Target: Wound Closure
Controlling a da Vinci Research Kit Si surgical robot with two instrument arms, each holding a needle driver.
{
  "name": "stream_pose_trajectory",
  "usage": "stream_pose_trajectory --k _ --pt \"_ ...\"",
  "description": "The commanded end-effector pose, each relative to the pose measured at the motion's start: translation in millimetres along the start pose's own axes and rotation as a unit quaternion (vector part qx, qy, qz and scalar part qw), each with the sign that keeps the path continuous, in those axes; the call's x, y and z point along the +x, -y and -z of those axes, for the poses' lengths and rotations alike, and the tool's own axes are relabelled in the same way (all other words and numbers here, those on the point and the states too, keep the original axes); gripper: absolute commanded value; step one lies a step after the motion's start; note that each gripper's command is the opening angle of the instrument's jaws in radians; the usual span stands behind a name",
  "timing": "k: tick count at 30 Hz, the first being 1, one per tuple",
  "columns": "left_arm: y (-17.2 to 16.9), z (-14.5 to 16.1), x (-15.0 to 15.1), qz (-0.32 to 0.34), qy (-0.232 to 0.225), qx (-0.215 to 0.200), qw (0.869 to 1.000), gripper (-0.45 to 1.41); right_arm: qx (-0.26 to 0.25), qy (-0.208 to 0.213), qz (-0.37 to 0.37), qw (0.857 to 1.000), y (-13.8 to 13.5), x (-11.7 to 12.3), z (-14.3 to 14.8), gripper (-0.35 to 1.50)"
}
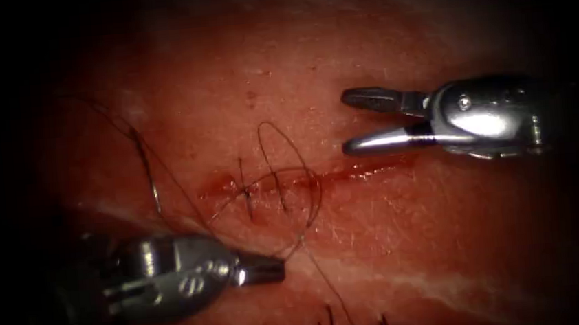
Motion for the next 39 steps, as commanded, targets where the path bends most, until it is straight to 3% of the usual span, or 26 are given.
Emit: stream_pose_trajectory --k 1,10,15,19,23,30,36,39 --pt "-0.3 -0.7 -0.1 0.000 0.002 -0.001 1.000 -0.45 0.001 0.001 0.001 1.000 0.8 -1.5 -0.9 0.27" --pt "0.9 3.6 -1.3 0.010 -0.005 0.014 1.000 -0.45 -0.008 0.009 0.011 1.000 0.7 -4.3 -3.5 0.03" --pt "3.6 9.1 -3.7 0.026 0.006 0.040 0.999 -0.45 -0.017 0.010 0.025 1.000 2.5 -6.7 -6.9 0.00" --pt "6.4 13.4 -5.3 0.042 0.036 0.085 0.995 -0.45 -0.018 0.009 0.026 0.999 3.4 -6.9 -8.3 0.00" --pt "8.3 15.6 -6.2 0.063 0.049 0.114 0.990 -0.45 -0.020 0.009 0.025 0.999 3.6 -6.3 -9.0 0.00" --pt "7.9 12.9 -4.6 0.055 0.043 0.115 0.991 -0.45 -0.022 0.008 0.021 1.000 3.1 -5.6 -8.8 0.00" --pt "7.1 10.2 -4.1 0.055 0.040 0.109 0.992 -0.45 -0.060 0.009 0.011 0.998 2.0 -4.8 -4.8 -0.03" --pt "6.9 9.8 -4.1 0.055 0.039 0.105 0.992 -0.45 -0.070 -0.003 0.007 0.998 1.3 -4.1 -5.0 0.02"
